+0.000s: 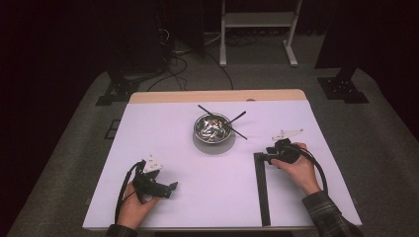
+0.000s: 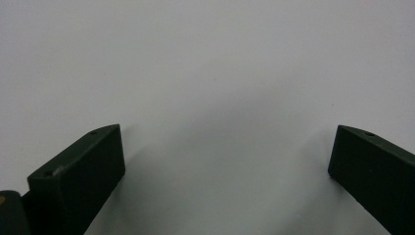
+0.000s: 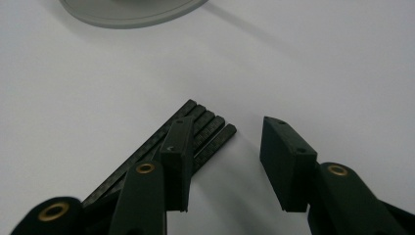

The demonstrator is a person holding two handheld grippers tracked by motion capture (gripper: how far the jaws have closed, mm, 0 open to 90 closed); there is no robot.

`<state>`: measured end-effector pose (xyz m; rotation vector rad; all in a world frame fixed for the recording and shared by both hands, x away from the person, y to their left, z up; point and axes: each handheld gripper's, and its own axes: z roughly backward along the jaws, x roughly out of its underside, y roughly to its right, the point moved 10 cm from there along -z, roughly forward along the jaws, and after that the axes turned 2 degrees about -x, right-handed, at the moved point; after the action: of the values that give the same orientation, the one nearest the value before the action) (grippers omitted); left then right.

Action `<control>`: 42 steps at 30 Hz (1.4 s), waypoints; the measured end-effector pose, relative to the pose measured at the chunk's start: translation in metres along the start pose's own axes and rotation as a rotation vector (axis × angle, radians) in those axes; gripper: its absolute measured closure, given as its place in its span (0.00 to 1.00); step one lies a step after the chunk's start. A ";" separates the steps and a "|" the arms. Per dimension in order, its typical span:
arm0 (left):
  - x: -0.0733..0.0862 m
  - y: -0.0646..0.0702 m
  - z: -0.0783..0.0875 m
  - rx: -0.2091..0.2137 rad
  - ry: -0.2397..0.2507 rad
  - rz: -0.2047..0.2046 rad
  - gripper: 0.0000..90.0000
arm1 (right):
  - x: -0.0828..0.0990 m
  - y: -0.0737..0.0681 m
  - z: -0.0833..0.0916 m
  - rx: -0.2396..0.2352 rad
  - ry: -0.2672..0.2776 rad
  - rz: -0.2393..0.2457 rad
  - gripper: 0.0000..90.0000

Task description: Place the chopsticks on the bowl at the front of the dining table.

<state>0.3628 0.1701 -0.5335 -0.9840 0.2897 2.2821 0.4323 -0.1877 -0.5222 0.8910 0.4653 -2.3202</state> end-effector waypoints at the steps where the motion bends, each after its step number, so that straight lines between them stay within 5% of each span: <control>1: 0.000 0.000 0.000 0.000 0.000 0.000 0.00 | 0.000 0.000 0.000 0.001 -0.001 0.002 0.61; 13: 0.000 0.000 0.000 0.000 0.000 0.000 0.00 | 0.002 0.001 0.000 0.011 -0.010 0.005 0.61; 25: 0.000 0.000 0.000 0.000 0.000 0.001 0.00 | 0.005 -0.003 0.018 0.000 0.034 -0.018 0.61; 42: 0.000 0.000 0.000 -0.001 0.000 0.001 0.00 | 0.022 -0.025 0.025 -0.026 0.021 -0.002 0.59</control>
<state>0.3627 0.1701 -0.5335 -0.9844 0.2892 2.2831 0.3914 -0.1904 -0.5170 0.9039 0.5046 -2.3033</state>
